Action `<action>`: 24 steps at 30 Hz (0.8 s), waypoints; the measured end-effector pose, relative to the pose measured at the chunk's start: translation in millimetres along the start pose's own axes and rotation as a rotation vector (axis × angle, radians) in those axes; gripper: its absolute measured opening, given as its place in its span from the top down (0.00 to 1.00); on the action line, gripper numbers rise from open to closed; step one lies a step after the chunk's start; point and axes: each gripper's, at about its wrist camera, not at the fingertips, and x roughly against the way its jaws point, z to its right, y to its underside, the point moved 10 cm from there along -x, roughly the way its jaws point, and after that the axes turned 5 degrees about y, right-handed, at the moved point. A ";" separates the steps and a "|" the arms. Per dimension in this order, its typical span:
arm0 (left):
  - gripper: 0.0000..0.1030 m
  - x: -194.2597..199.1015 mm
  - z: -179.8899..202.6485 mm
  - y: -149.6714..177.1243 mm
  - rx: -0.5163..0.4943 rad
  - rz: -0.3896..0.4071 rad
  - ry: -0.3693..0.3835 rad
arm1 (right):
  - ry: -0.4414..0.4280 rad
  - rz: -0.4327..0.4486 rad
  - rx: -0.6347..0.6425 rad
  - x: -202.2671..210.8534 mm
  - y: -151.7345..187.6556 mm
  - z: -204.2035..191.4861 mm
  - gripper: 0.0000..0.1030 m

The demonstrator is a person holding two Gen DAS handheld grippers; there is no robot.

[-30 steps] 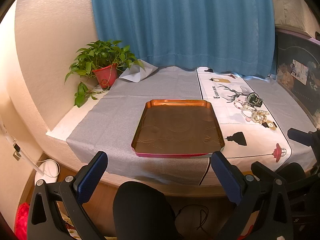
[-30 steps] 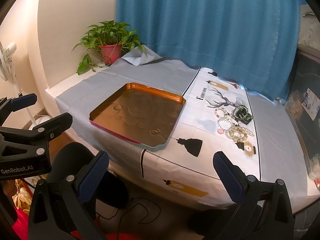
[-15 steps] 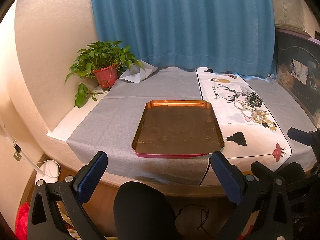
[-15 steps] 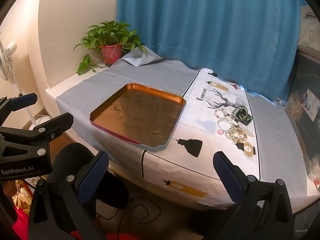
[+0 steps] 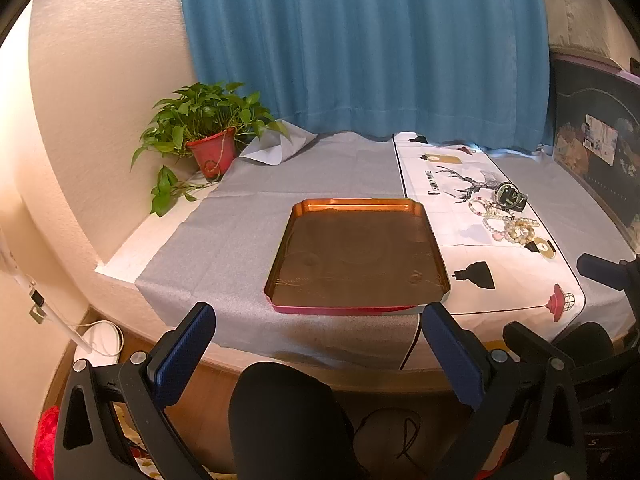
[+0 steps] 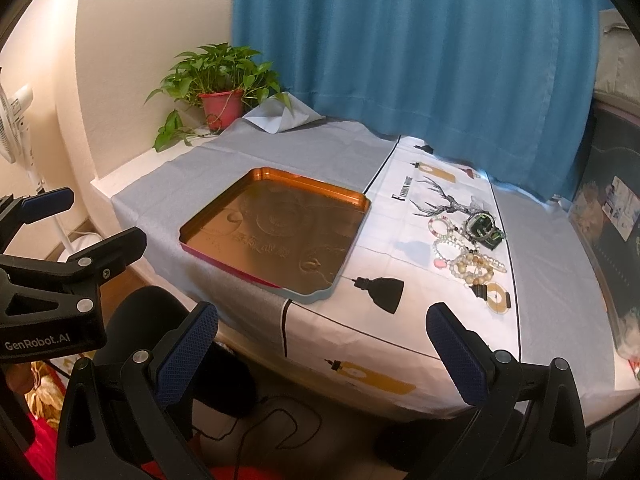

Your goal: Organize jewelry

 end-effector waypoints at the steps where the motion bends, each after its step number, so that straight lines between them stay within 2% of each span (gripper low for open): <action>1: 0.00 1.8 -0.8 -0.7 -0.001 0.000 0.001 | 0.000 0.000 0.000 -0.1 0.1 -0.1 0.00; 14: 0.00 -1.4 -3.0 6.6 -0.003 -0.025 0.013 | -0.001 -0.012 -0.022 -0.9 3.2 5.3 0.00; 24: 0.00 -29.2 38.5 8.4 -0.074 -0.079 0.043 | 0.039 -0.051 -0.120 -16.4 24.8 48.3 0.00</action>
